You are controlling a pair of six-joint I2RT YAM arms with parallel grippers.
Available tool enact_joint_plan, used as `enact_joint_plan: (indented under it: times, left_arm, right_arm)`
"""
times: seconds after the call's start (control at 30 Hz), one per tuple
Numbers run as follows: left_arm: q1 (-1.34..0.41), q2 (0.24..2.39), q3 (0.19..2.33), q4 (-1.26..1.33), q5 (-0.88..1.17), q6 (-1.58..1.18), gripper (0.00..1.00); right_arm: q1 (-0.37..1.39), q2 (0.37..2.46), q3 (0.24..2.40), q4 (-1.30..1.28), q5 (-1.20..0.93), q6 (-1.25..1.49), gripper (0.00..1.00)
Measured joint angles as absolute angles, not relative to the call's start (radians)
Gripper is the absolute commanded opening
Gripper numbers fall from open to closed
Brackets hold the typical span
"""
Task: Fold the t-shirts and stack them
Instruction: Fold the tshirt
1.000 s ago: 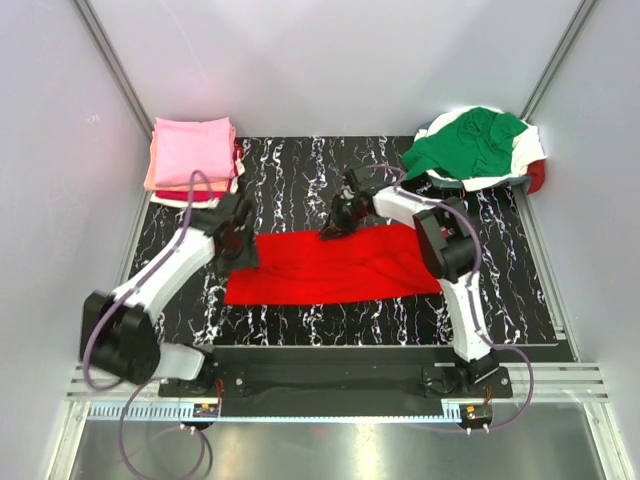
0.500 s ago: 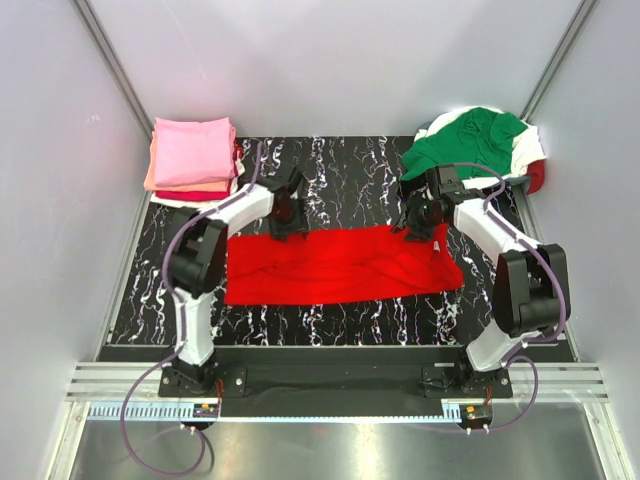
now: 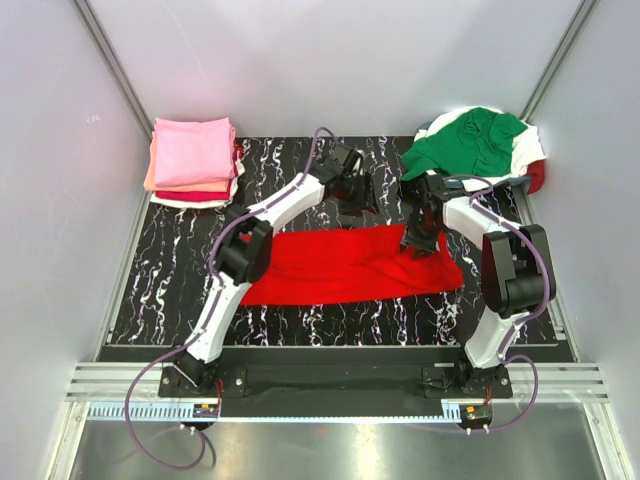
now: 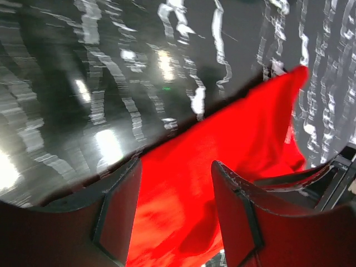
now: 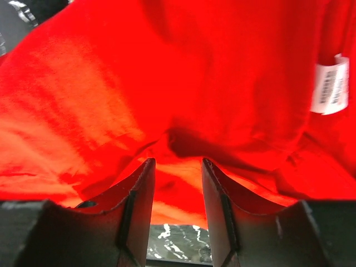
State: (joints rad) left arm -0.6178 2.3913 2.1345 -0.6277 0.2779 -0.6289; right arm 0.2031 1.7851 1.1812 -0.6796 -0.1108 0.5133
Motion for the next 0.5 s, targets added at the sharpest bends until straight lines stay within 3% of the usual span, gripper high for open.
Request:
enact_joint_plan:
  times: [0.33,0.37,0.5]
  left_arm:
    - [-0.623,2.504,2.127,-0.532,0.417,-0.705,0.57]
    - [-0.623,2.504,2.119,-0.523,0.42,-0.708,0.56]
    - [-0.623,2.504,2.107,-0.499,0.431,-0.711,0.56]
  right_arm:
    - [0.203,1.786,1.181,-0.68,-0.061,0.479,0.5]
    - [0.203,1.788,1.181,-0.677,-0.061,0.475,0.49]
    - [0.206,1.815,1.182,-0.667,-0.064,0.461,0.27]
